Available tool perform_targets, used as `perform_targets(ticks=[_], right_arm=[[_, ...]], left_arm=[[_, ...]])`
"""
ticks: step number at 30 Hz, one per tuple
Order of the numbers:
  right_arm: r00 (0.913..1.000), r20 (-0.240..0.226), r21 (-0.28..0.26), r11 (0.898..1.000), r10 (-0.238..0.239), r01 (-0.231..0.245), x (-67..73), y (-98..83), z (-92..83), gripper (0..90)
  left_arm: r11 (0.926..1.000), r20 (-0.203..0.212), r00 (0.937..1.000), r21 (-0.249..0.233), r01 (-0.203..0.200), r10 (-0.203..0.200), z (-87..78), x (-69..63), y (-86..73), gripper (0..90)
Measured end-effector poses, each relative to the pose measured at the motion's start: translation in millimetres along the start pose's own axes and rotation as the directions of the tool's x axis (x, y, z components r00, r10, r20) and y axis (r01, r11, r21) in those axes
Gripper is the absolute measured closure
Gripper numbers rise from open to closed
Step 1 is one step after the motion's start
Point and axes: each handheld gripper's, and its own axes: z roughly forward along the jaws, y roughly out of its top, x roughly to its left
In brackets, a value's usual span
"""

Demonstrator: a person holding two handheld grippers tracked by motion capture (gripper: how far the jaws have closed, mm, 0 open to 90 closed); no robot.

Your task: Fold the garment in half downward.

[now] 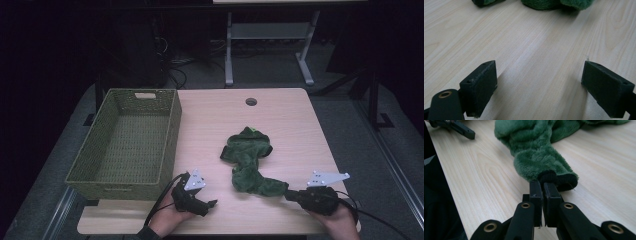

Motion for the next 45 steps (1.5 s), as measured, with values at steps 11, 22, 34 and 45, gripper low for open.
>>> perform_targets(ticks=[11, 22, 34, 45], right_arm=[[0.9945, -0.021, -0.062, 0.993, -0.102, 0.101, 9.5, 28.6, -17.8, 86.6], [0.9783, -0.082, -0.093, 0.979, -0.190, 0.183, 15.5, 71.6, 10.0, 86.5], [0.9571, -0.171, -0.077, 0.972, -0.234, 0.224, 19.2, 102.5, 50.4, 84.0], [0.9751, -0.098, -0.090, 0.977, -0.199, 0.191, 16.2, 115.5, 62.1, 81.1]], left_arm=[[1.0000, 0.000, 1.0000, 0.001, -0.001, 0.001, 0.0, 0.1, 0.0, 12.5], [1.0000, 0.000, 1.0000, -0.003, 0.004, -0.004, 0.2, -0.2, 0.0, 12.4], [1.0000, -0.001, 1.0000, -0.002, 0.002, -0.002, 0.2, -0.1, 0.0, 12.5], [1.0000, -0.002, 1.0000, 0.003, -0.004, 0.004, 0.0, 0.3, 0.4, 12.4]])
